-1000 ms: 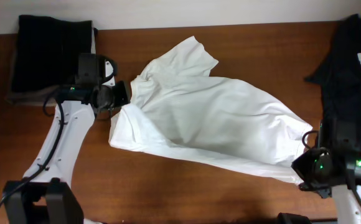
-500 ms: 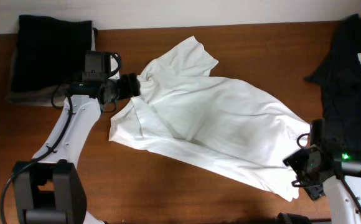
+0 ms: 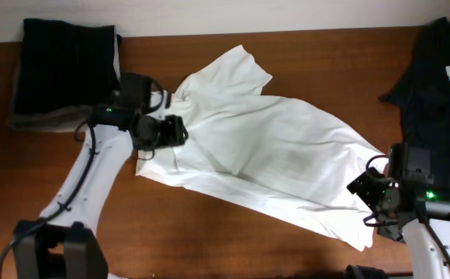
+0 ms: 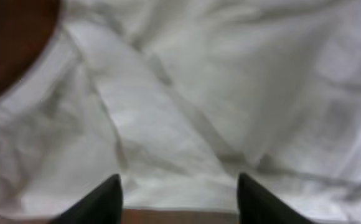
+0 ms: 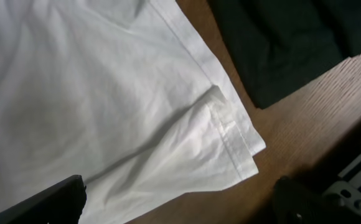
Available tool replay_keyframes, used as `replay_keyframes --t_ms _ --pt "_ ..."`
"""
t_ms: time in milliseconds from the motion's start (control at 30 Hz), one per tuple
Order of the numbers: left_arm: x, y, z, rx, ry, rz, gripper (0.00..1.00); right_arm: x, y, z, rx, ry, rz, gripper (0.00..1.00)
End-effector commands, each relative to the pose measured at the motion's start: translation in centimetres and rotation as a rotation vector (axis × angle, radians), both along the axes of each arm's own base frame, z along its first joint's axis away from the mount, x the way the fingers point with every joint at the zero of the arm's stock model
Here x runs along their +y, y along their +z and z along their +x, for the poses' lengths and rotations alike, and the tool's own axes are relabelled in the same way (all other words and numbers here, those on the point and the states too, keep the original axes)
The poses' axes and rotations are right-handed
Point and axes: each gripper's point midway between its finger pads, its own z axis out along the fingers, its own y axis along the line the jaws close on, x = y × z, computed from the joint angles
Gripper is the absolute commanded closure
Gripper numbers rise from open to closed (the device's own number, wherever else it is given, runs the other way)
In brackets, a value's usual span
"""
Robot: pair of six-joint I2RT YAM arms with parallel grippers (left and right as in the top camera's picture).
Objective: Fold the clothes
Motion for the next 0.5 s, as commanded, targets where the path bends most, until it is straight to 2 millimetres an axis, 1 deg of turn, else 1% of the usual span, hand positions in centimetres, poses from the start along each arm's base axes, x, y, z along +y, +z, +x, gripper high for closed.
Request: replay_keyframes --t_ms 0,67,100,133,200,367,467 --pt "-1.2 -0.4 -2.6 0.060 -0.048 0.058 0.45 0.1 -0.3 0.1 0.017 0.022 0.002 0.01" --pt "-0.8 -2.1 -3.4 0.126 -0.028 0.084 0.45 0.1 -0.7 0.2 0.043 0.024 0.006 0.01" --pt "-0.6 -3.5 -3.9 0.177 0.002 0.088 0.45 0.1 -1.1 0.2 0.063 0.024 0.011 0.01" --pt "-0.5 -4.4 -4.3 0.210 0.013 0.092 0.45 0.1 -1.4 0.2 0.082 0.024 0.015 0.01" --pt "-0.4 -5.9 -4.9 0.257 0.012 0.105 0.45 0.2 -2.2 0.1 0.128 0.024 0.026 0.01" --pt "-0.3 -8.1 -4.9 0.312 0.015 0.112 0.45 0.6 -4.3 0.0 0.244 0.028 0.071 0.01" --pt "0.5 -9.8 -4.5 0.347 0.043 0.116 0.45 0.6 -5.0 -0.2 0.287 0.027 0.080 0.01"
